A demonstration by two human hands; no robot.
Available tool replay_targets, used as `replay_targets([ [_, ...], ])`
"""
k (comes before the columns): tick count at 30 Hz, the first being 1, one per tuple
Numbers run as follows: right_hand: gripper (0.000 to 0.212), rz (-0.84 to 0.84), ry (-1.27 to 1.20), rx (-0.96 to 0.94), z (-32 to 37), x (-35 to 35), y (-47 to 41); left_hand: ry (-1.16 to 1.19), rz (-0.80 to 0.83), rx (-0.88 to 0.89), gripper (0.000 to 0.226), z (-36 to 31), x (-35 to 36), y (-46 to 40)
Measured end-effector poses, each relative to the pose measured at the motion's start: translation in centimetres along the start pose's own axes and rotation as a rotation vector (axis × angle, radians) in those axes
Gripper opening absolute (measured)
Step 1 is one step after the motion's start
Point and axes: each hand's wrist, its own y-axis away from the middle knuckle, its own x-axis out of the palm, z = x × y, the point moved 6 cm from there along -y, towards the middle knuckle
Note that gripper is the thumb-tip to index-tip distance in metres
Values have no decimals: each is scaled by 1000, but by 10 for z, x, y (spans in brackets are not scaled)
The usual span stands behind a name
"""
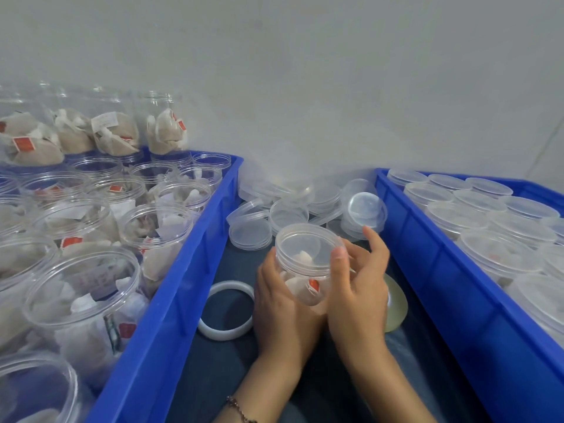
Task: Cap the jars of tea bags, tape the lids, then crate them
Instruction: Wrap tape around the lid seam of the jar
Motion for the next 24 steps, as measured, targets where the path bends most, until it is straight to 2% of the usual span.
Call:
replay_targets([
  [3, 19, -257, -113, 44, -1, -19, -4, 21, -50, -6, 103, -2, -2, 1],
  [4, 13, -294, -155, 60, -2, -22, -6, 20, -62, 0, 102, -2, -2, 1],
  [5, 16, -283, -196, 85, -4, -22, -9, 14, -68, 4, 101, -1, -1, 1],
  [9, 39, -58, -280, 172, -9, -4, -12, 17, -71, -5, 104, -1, -1, 1],
  [11, 31, -129, -276, 138, -8, -8, -11, 16, -79, 0, 103, -1, -2, 1],
  [13, 19, -272, -267, 111, -6, -21, -9, 17, -77, 1, 104, -1, -2, 2],
  [15, 19, -349, -287, 104, -5, -27, -9, 22, -77, 1, 105, -1, -2, 2],
  [20, 35, -182, -287, 78, -1, -11, -8, 15, -70, 23, 101, 0, -1, 0],
  [24, 22, -450, -290, 75, -2, -35, -7, 13, -67, 21, 105, -1, -1, 1],
])
